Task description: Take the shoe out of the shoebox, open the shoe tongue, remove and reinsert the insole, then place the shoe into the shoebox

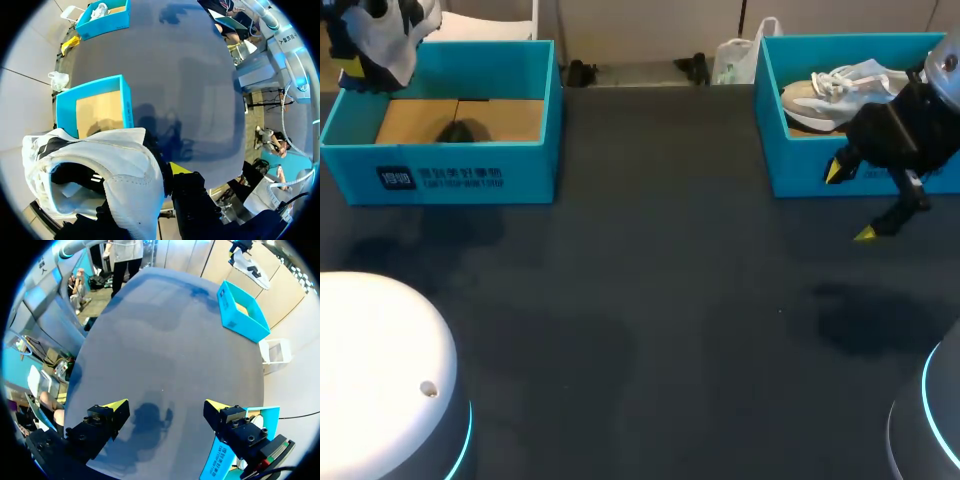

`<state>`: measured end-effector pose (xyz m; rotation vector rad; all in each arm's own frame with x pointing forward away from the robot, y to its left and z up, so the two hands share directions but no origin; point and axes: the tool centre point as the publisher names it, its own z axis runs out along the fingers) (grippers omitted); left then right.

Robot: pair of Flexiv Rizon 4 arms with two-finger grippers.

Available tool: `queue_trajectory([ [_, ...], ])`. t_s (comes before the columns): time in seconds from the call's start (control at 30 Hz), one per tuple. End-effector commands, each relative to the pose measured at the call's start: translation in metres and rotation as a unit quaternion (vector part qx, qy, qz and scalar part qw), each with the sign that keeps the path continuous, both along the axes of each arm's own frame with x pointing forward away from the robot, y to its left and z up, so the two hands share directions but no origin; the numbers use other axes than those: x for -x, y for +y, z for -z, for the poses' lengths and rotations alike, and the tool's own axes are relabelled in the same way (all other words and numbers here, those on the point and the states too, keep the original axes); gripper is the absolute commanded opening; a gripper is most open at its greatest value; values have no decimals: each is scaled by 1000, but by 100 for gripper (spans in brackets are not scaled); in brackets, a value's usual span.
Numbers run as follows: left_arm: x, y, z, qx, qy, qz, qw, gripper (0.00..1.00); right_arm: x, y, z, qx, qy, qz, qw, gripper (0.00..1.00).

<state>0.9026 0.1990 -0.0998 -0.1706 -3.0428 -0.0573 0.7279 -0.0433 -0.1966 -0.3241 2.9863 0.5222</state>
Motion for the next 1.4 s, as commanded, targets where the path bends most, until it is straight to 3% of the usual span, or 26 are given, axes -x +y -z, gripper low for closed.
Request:
queue_trajectory([
  [0.03,-8,10,0,5,2,6,1000,0,-1,1,1,2,0,1,1000,100],
  [0.17,-27,36,7,5,-11,16,1000,0,-1,1,1,2,0,1,1000,100],
  [0.5,-66,59,35,10,-1,76,997,0,-1,1,1,2,0,1,1000,100],
  [0.57,-74,64,40,15,4,125,992,0,-1,1,1,2,0,1,1000,100],
  [0.63,-85,72,47,-19,22,239,971,0,-1,1,1,2,0,1,1000,100],
  [1.17,-87,75,49,-10,12,247,969,0,-1,1,1,2,0,1,1000,100],
  [1.4,-109,83,56,-37,-31,399,916,0,-1,1,1,2,0,1,1000,100],
])
